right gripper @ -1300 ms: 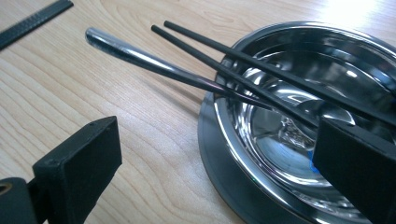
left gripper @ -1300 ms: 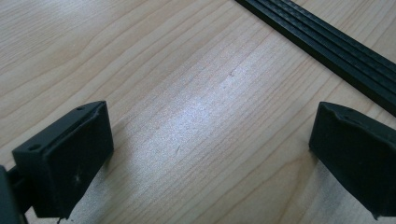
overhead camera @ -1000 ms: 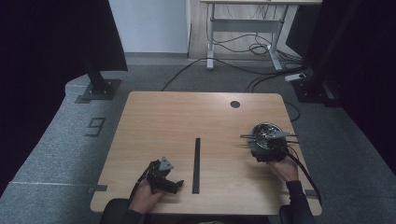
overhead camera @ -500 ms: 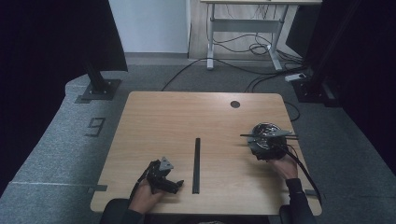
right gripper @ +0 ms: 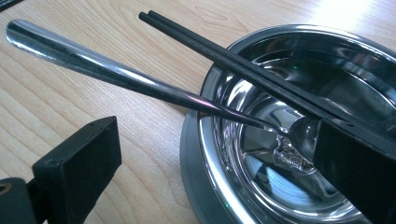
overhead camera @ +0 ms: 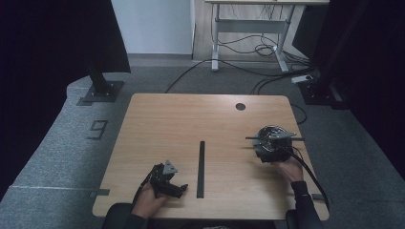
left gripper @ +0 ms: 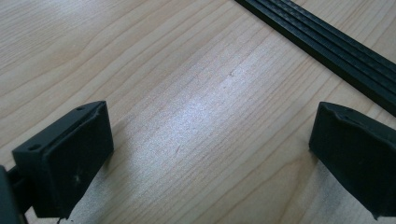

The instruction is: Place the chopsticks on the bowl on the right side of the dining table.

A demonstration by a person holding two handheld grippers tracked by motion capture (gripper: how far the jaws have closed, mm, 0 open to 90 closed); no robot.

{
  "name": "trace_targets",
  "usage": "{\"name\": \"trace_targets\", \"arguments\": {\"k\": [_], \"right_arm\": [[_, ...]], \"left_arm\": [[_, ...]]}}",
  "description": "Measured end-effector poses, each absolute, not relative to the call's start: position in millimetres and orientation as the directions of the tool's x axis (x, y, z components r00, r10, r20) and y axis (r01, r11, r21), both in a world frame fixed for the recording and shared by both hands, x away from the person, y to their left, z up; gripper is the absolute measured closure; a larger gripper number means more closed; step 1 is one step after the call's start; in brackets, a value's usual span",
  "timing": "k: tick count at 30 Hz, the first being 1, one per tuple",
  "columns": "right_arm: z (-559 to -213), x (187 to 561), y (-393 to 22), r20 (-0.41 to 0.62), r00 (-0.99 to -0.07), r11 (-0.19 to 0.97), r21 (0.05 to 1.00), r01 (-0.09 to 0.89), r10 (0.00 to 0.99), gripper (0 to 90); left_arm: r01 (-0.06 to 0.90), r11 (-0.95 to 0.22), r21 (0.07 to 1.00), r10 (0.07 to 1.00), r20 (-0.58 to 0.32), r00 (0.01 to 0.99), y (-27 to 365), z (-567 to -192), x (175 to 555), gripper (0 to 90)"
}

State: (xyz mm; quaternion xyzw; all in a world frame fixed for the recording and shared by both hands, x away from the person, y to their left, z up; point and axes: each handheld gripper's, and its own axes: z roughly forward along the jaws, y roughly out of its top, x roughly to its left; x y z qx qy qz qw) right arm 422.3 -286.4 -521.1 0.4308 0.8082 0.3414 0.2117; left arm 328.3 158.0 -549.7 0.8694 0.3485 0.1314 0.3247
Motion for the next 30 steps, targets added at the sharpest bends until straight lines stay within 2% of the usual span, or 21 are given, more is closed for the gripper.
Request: {"name": "trace_targets", "arguments": {"k": [18, 30], "right_arm": [[-517, 422, -290, -0.056, -0.533, 0.393, 0.741, 0.545, 0.844, 0.9], [-498, 416, -325, -0.058, -0.418, 0.308, 0.769, 0.560, 0.906, 1.1]], "left_arm": [[0.521, -0.546, 0.657, 0.692, 0.002, 0.722, 158, -550, 328, 0.0], [0.520, -0.548, 0.655, 0.691, 0.003, 0.723, 158, -550, 328, 0.0]]}}
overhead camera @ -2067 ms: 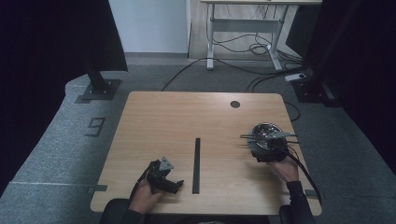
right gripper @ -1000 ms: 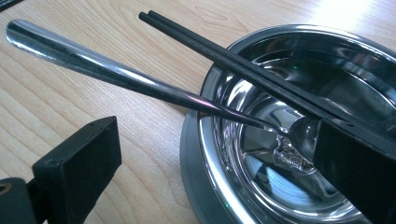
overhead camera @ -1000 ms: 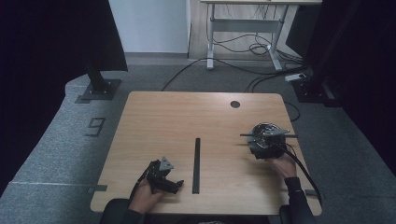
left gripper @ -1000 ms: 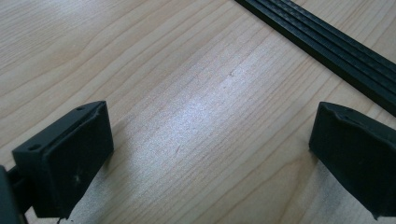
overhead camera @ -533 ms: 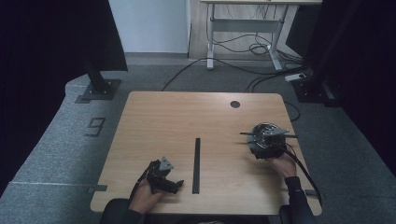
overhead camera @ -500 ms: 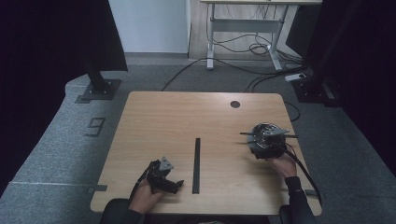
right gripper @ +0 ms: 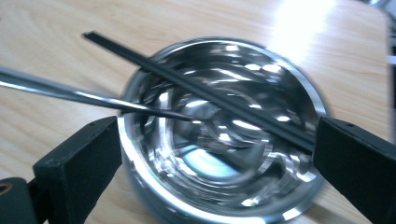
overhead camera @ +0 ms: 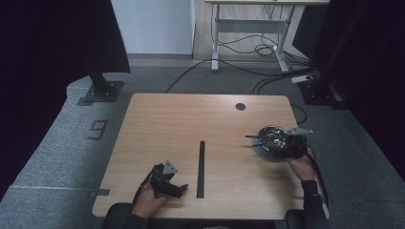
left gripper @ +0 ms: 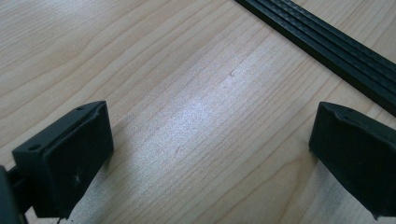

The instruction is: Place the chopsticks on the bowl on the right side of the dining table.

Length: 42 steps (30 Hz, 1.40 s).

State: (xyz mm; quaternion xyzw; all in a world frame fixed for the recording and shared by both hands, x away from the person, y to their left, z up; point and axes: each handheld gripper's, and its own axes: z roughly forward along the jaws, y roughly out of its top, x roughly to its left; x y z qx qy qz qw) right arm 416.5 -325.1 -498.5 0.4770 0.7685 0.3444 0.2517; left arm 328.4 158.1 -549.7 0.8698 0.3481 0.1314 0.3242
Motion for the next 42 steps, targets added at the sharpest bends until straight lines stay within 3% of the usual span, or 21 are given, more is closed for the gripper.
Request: {"name": "trace_targets", "arguments": {"k": [15, 29, 42], "right_arm": [[-508, 417, -365, -0.083, -0.264, 0.224, 0.796, 0.563, 0.961, 1.8], [-526, 423, -384, -0.049, -0.209, 0.162, 0.809, 0.566, 0.977, 1.6], [-530, 430, -389, -0.040, -0.224, 0.161, 0.817, 0.554, 0.974, 1.3]], "left_arm": [[0.520, -0.548, 0.655, 0.690, 0.003, 0.723, 158, -550, 328, 0.0], [0.520, -0.548, 0.655, 0.690, 0.003, 0.723, 158, -550, 328, 0.0], [0.520, -0.548, 0.655, 0.690, 0.003, 0.724, 158, -550, 328, 0.0]]}}
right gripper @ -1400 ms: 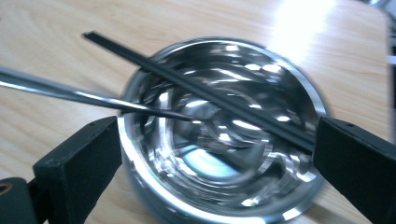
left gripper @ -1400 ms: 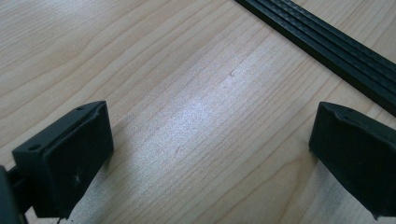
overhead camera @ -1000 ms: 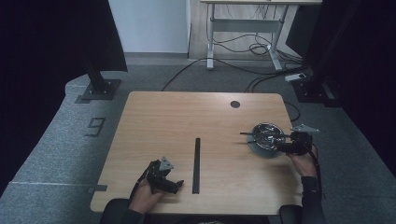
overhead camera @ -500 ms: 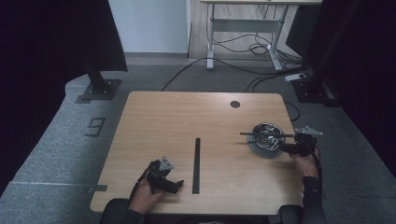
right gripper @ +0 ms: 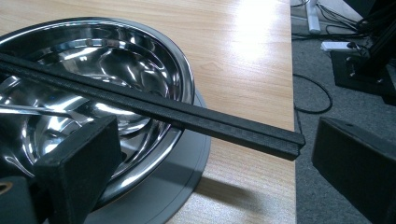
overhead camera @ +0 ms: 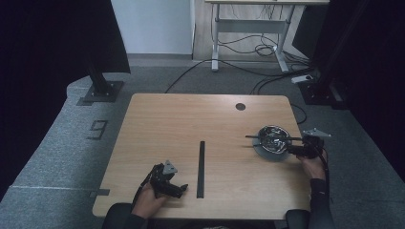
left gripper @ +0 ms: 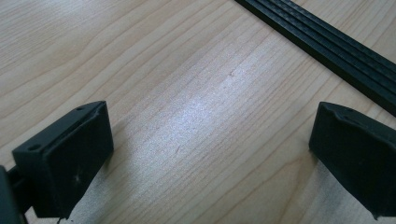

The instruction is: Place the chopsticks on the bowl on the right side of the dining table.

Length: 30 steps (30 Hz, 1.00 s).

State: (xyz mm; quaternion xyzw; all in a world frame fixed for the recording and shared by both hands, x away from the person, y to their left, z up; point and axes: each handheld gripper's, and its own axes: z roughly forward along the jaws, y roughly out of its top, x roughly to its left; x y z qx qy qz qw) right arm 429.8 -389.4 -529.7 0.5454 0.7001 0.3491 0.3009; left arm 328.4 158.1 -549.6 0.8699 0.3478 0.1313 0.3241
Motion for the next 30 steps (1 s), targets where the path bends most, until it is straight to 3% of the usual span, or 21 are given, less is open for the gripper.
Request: {"name": "trace_targets", "arguments": {"k": [30], "right_arm": [[-530.2, 429.5, -387.5, -0.041, -0.239, 0.170, 0.819, 0.549, 0.970, 7.5]], "left_arm": [[0.520, -0.548, 0.655, 0.690, 0.003, 0.724, 158.1, -549.7, 328.4, 0.0]]}}
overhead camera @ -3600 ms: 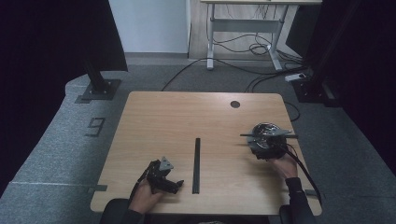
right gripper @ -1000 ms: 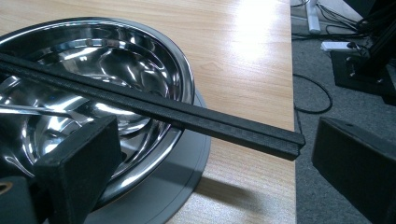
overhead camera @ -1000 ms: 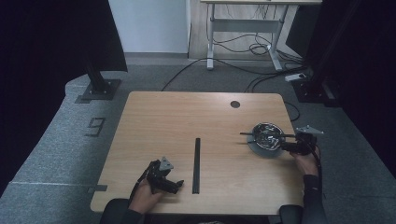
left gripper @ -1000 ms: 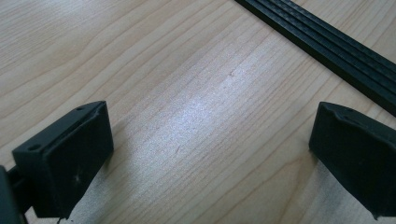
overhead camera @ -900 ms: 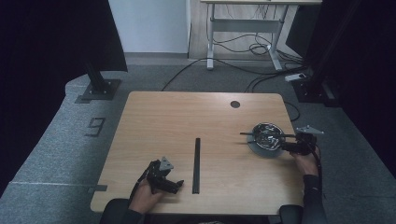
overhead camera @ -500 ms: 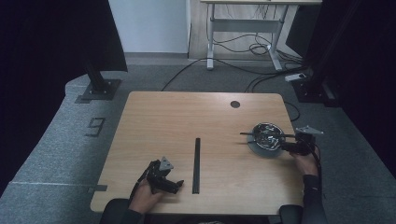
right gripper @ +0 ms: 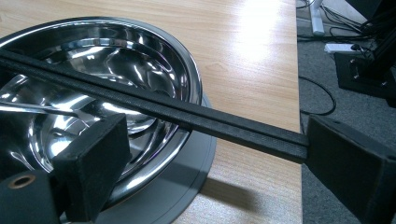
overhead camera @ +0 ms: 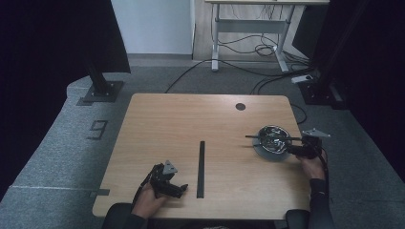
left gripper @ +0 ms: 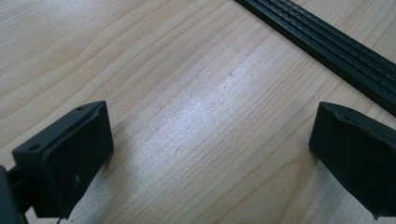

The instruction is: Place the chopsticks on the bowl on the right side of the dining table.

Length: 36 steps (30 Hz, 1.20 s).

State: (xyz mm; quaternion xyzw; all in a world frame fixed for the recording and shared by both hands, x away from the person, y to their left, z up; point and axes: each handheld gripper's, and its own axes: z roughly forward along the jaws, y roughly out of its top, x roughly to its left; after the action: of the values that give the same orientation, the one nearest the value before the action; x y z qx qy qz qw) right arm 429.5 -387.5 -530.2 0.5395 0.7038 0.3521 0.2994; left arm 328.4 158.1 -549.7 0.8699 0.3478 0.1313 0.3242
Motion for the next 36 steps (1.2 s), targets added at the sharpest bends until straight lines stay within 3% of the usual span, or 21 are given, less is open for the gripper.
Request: {"name": "trace_targets", "arguments": {"k": [36], "right_arm": [[-513, 420, -391, -0.032, -0.245, 0.167, 0.814, 0.556, 0.969, 3.6]], "left_arm": [[0.520, -0.547, 0.656, 0.690, 0.003, 0.723, 158, -550, 328, 0.0]]}}
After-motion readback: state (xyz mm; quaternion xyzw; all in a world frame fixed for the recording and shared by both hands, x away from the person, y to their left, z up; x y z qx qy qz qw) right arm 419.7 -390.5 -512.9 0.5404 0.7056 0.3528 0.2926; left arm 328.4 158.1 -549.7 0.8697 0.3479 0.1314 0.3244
